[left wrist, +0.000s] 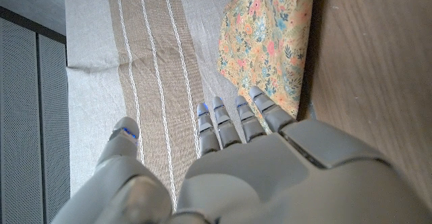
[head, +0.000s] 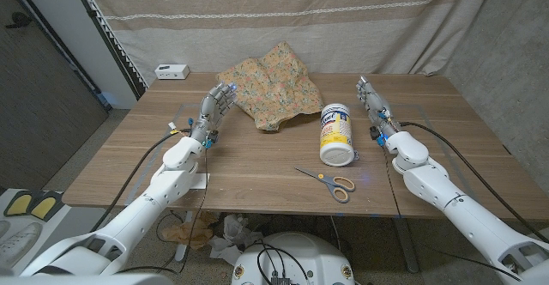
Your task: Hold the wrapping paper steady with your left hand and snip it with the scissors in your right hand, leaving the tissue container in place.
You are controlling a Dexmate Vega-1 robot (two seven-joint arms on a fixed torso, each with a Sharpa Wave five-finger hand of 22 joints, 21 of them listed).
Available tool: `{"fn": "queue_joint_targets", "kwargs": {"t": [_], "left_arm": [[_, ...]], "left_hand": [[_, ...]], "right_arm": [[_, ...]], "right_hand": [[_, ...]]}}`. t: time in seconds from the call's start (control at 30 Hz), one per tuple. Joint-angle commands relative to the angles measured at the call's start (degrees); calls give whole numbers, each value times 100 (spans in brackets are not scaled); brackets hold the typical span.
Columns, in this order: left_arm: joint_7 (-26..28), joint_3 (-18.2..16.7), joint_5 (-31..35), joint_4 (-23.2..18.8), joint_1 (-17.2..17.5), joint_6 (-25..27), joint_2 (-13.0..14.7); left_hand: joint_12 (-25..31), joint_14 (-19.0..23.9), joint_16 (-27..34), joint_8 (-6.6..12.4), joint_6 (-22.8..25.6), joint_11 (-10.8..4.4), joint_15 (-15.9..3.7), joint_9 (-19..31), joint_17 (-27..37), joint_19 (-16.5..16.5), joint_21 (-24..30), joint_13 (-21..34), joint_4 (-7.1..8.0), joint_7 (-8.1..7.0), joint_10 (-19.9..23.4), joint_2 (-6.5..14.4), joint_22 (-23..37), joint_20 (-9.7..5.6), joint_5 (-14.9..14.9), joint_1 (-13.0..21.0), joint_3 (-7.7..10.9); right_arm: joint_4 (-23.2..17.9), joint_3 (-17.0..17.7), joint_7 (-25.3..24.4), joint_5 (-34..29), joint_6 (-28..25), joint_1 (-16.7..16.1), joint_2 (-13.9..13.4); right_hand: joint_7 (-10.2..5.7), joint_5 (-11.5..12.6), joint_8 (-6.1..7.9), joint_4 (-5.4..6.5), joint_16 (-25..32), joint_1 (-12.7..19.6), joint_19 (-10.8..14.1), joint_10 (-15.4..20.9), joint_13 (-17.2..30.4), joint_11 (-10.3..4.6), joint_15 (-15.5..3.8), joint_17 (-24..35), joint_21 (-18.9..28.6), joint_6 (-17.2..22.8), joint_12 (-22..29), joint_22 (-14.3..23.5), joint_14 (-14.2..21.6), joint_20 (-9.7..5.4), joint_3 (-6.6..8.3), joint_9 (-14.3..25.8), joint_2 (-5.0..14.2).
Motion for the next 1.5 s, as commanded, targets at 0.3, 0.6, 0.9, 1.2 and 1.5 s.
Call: {"fn": "queue_joint_targets", "kwargs": {"t": [0.3, 0.6, 0.9, 1.2, 1.5], "left_arm": [[-102, 250, 343, 270, -251, -573, -337], [-144, 359, 457, 613, -426, -763, -527], [-562, 293, 210, 974, -471, -1032, -626], [-626, 299, 249, 1151, -515, -1057, -597], [-563, 340, 371, 1157, -531, -1049, -550]], "left_hand": [[16, -34, 24, 6, 28, 50, -549, 19, 24, -35, 9, 15, 2, 63, 40, 4, 29, -150, 30, 44, -16], [19, -47, 26, 15, 63, 42, -551, 19, 22, -48, 12, 14, -2, 67, 45, 18, 28, -159, 31, 67, -16], [23, -48, 32, 32, 123, 25, -551, 19, 20, -53, 16, 14, -6, 79, 54, 32, 28, -165, 31, 95, -13], [18, -61, 32, 24, 118, 9, -550, 18, 19, -67, 17, 14, -9, 73, 43, 45, 27, -176, 30, 122, -10], [21, -53, 39, 19, 121, 16, -545, 18, 18, -73, 20, 14, -12, 74, 49, 51, 27, -176, 29, 143, -9]], "right_arm": [[-611, 43, -682, -870, -160, -309, -427], [-509, 168, -512, -664, -14, -471, -503], [-705, 188, -632, -924, 15, -618, -647], [-945, 187, -858, -1253, -113, -758, -755], [-1156, 305, -905, -1291, -51, -982, -862]], "right_hand": [[67, 29, 25, -62, 10, 95, -41, 6, 27, 88, 21, 20, 22, 3, 44, 16, -57, 17, -8, 18, -16], [83, 31, 30, -67, 9, 107, -35, 11, 27, 120, 42, 20, 31, 15, 49, 16, -80, 36, -6, 17, -9], [116, 25, -24, -64, 25, 117, -52, 32, 26, 104, 43, 21, 47, -91, 67, 17, -110, 8, -9, 16, 27], [112, 22, 6, -62, 29, 112, -52, 76, 25, 117, 34, 21, 51, -27, 86, 17, -112, 5, -15, 16, 28], [89, 13, 29, -57, 34, 108, -2, 134, 25, 57, -65, 17, 74, 44, 111, 16, -108, 17, -21, 15, 40]]}}
